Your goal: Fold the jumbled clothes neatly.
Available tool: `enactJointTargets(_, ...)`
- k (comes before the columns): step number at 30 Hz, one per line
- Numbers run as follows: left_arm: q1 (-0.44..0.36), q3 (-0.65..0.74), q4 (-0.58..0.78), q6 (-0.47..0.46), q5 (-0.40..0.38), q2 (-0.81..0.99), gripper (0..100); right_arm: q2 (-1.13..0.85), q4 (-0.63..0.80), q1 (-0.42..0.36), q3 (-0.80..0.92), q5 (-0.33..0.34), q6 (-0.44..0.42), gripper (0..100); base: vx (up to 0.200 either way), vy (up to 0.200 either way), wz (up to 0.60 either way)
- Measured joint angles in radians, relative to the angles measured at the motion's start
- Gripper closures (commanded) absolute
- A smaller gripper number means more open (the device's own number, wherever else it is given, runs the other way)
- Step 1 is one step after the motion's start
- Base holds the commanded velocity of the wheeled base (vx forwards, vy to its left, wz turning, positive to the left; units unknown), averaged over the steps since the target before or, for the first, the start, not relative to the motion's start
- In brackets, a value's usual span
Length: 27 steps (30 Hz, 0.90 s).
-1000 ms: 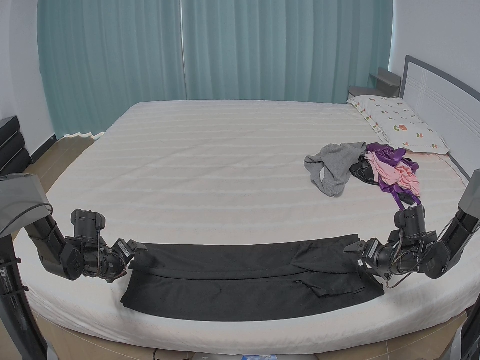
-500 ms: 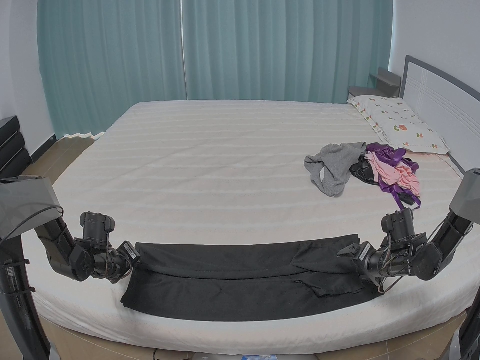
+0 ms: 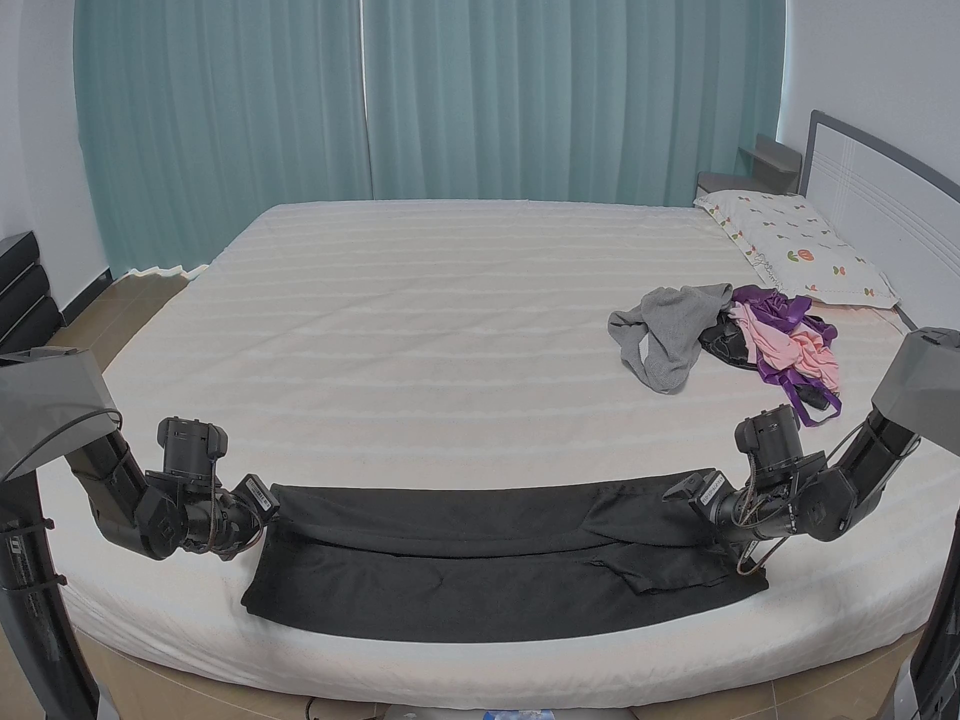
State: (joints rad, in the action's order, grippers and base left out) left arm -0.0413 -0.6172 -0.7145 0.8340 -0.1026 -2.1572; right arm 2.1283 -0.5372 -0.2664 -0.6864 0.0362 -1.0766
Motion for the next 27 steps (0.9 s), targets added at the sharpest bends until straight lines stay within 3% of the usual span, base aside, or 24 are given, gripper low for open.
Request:
enactJointTargets(4, 0.001, -0.005, 0.000, 0.000, 0.000, 0.000, 100, 0.033, -0.008, -0.001, -0.023, -0.016, 0.000, 0, 0.000, 0.000, 0.00)
enactJointTargets(5, 0.001, -0.005, 0.001, 0.000, 0.000, 0.000, 100, 0.037, -0.008, -0.001, -0.025, -0.017, 0.000, 100, 0.000, 0.000, 0.00)
enactJointTargets(27, 0.002, -0.021, 0.003, 0.001, 0.000, 0.012, 100, 0.046, -0.004, 0.014, -0.087, -0.031, -0.006, 100, 0.000, 0.000, 0.00)
